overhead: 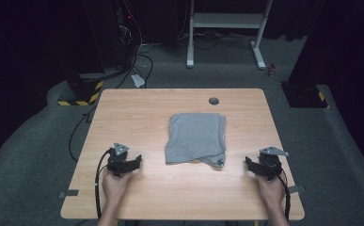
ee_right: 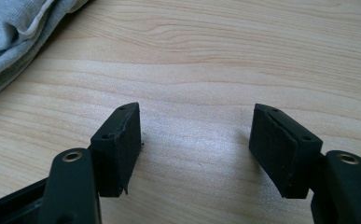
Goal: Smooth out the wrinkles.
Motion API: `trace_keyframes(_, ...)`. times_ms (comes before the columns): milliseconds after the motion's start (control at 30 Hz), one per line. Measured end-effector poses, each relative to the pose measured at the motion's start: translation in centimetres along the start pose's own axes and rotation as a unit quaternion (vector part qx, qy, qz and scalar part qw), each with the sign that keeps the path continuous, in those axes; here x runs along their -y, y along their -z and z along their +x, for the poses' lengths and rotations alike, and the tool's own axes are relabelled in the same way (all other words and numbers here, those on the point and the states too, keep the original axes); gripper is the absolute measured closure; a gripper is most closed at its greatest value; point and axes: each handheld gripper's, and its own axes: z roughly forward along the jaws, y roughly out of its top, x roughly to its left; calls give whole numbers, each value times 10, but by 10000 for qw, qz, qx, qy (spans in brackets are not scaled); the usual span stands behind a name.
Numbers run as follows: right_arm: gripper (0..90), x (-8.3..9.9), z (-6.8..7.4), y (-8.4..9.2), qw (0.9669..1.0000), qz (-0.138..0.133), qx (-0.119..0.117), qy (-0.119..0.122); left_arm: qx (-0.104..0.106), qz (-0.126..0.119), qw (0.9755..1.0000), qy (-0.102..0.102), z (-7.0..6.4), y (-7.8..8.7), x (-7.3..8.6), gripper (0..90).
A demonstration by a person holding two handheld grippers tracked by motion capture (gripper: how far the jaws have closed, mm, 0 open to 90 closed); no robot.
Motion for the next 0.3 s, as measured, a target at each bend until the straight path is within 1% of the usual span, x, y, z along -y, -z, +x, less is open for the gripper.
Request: trace_keyframes(300,333,0,0,0,10000,5,-9,-1,3,11,10000,-1,0,0,0,276)
